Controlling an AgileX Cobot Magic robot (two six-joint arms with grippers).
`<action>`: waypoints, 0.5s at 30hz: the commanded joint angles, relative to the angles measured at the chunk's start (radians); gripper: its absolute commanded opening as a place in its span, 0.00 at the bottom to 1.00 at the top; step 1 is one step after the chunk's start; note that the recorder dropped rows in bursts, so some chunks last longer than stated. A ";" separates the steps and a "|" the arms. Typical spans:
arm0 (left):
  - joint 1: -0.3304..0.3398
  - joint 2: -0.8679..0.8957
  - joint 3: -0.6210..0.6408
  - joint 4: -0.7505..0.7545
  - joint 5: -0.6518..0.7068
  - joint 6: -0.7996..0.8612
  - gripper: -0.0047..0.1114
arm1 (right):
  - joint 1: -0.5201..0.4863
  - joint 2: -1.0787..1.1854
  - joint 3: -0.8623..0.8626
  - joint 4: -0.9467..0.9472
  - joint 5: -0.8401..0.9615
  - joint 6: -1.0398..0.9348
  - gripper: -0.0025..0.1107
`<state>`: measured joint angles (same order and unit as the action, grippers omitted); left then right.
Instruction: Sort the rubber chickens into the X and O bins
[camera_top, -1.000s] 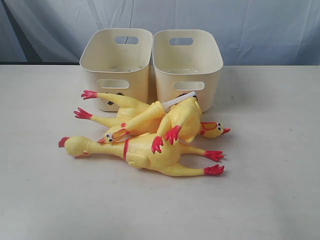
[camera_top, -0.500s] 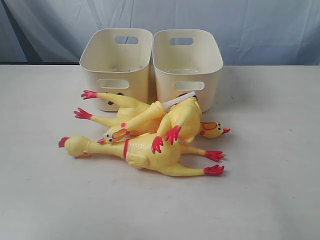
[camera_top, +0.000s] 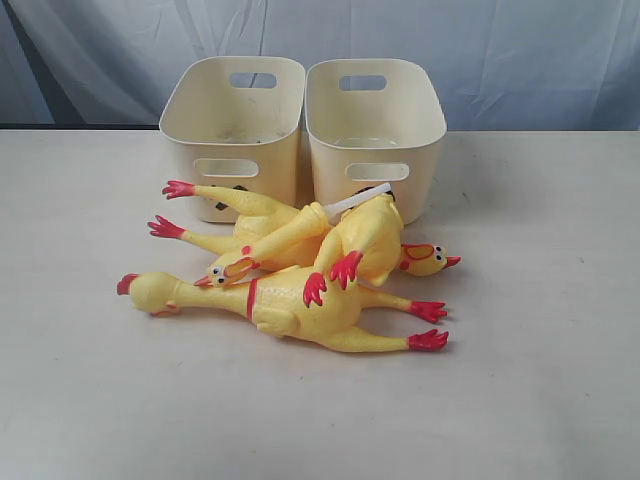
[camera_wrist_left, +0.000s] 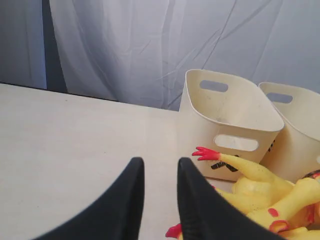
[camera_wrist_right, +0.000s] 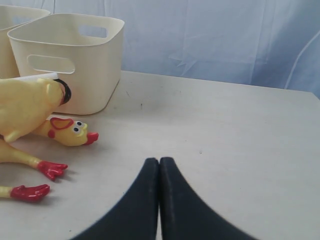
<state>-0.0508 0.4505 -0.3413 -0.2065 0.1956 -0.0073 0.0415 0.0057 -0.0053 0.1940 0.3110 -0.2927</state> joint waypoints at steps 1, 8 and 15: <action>0.000 0.126 -0.103 -0.012 0.065 0.056 0.24 | -0.005 -0.006 0.005 0.006 -0.007 0.001 0.01; -0.002 0.278 -0.228 -0.046 0.111 0.135 0.24 | -0.005 -0.006 0.005 0.006 -0.007 0.001 0.01; -0.002 0.437 -0.330 -0.375 0.203 0.552 0.24 | -0.005 -0.006 0.005 0.006 -0.007 0.001 0.01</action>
<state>-0.0508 0.8304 -0.6334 -0.4135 0.3559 0.3600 0.0415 0.0057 -0.0053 0.1969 0.3110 -0.2927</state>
